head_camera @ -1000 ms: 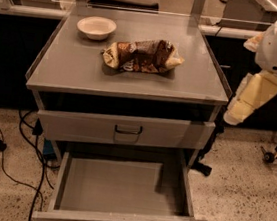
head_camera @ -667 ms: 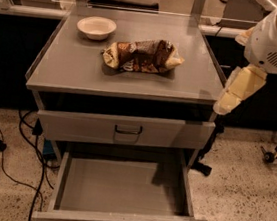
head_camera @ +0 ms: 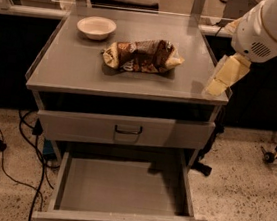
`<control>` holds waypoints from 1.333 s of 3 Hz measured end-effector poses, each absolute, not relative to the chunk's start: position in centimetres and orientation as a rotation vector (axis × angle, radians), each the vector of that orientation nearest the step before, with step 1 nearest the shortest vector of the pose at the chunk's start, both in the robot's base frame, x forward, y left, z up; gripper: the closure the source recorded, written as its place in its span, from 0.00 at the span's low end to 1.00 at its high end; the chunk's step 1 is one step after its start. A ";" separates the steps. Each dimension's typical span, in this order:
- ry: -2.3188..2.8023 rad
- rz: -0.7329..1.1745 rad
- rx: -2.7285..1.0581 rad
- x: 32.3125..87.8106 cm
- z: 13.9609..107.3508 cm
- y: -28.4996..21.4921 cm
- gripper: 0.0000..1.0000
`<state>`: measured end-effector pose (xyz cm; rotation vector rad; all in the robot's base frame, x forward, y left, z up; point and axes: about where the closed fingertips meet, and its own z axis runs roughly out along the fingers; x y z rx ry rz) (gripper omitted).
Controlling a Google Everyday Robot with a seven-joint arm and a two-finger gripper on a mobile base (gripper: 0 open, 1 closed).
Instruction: Place brown chip bag into middle drawer
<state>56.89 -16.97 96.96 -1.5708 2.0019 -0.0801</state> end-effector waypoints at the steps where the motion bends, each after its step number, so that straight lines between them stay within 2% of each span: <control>1: 1.976 -0.087 -1.536 57.9 96.7 -16.9 0.00; 4: 1.838 -0.057 -1.498 65.4 95.5 -12.4 0.00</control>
Offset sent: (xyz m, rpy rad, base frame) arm 0.0559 0.0238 -0.0079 0.1058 -0.1415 0.0102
